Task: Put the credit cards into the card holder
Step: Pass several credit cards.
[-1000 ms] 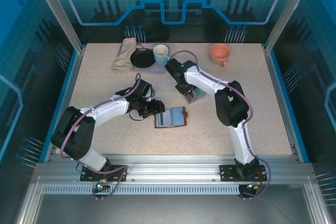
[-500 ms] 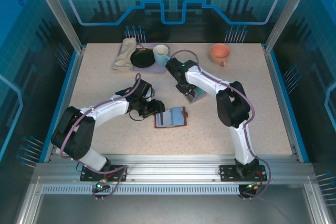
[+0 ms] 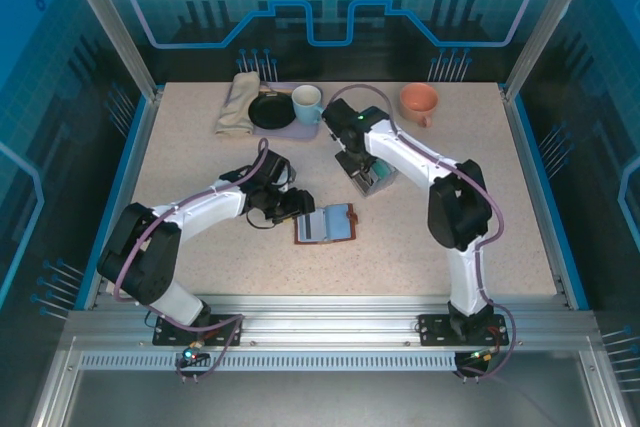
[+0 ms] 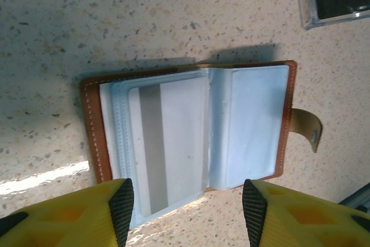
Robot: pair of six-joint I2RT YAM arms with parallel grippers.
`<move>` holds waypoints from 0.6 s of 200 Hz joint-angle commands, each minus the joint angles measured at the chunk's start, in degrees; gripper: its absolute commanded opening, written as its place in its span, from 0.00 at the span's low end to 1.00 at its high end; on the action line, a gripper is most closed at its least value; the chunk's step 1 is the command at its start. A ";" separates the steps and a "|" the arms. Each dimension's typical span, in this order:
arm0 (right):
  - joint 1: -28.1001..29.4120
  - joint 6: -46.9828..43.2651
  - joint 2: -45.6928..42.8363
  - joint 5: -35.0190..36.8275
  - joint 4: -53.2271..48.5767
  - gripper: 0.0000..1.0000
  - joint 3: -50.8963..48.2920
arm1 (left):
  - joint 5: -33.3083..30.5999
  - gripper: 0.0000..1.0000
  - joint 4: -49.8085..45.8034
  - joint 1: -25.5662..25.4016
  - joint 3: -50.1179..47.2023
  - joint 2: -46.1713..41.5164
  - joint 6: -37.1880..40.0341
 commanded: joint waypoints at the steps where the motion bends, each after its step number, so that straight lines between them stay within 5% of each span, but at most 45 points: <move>1: -1.32 2.99 -4.61 -7.66 -1.07 0.00 -1.62 | 3.18 0.57 0.33 0.22 1.85 -0.32 -2.30; 26: -3.02 6.07 -9.74 -15.53 1.77 0.00 -4.85 | 7.30 0.58 3.70 1.57 1.87 -1.03 -5.22; 83: -10.63 22.00 -23.89 -49.63 21.06 0.00 -20.35 | 20.12 0.76 22.61 5.16 1.12 -2.44 -18.58; 120: -11.65 28.67 -28.10 -56.08 28.17 0.00 -24.88 | 25.09 0.82 35.23 5.16 2.67 0.17 -26.69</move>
